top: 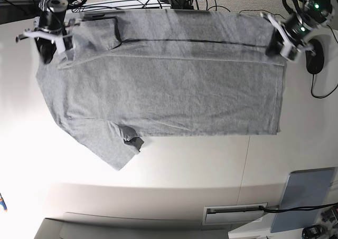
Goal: Fold the T-shirt properly
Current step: 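Release the fold and move both grippers to the hem corners, then grasp the hem with both grippers and fold it up onto the shoulder fold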
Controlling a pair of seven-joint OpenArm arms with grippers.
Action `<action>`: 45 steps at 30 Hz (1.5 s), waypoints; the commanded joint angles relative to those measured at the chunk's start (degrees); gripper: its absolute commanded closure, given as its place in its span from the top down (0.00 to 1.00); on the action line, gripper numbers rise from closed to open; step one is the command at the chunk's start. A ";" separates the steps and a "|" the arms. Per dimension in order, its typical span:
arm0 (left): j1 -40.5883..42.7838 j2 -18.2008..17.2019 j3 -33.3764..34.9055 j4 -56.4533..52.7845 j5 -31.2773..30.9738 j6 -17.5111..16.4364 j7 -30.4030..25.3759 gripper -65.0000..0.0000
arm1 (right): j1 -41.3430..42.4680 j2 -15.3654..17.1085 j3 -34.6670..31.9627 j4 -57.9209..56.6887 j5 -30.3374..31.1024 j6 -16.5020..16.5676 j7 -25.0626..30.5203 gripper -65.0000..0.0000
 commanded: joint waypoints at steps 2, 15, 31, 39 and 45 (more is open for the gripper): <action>-2.93 -1.36 -0.50 0.57 -1.92 5.07 -0.98 0.40 | 2.62 0.72 0.79 1.01 -1.16 -0.31 0.42 0.00; -30.38 -1.33 -0.44 -19.02 -10.12 0.22 5.51 0.45 | 18.97 0.37 0.94 0.59 12.81 3.61 1.46 0.33; -51.98 -1.62 11.43 -45.62 -5.03 4.85 5.88 0.45 | 40.37 -0.57 0.94 -20.50 32.24 20.52 -7.48 0.33; -61.99 2.21 12.50 -61.44 -3.41 3.06 5.38 0.45 | 43.50 -0.57 0.94 -20.81 34.47 21.81 -7.48 0.33; -66.25 3.10 12.50 -67.58 0.57 3.74 5.03 0.45 | 43.47 -0.55 0.94 -20.81 34.42 21.79 -7.61 0.33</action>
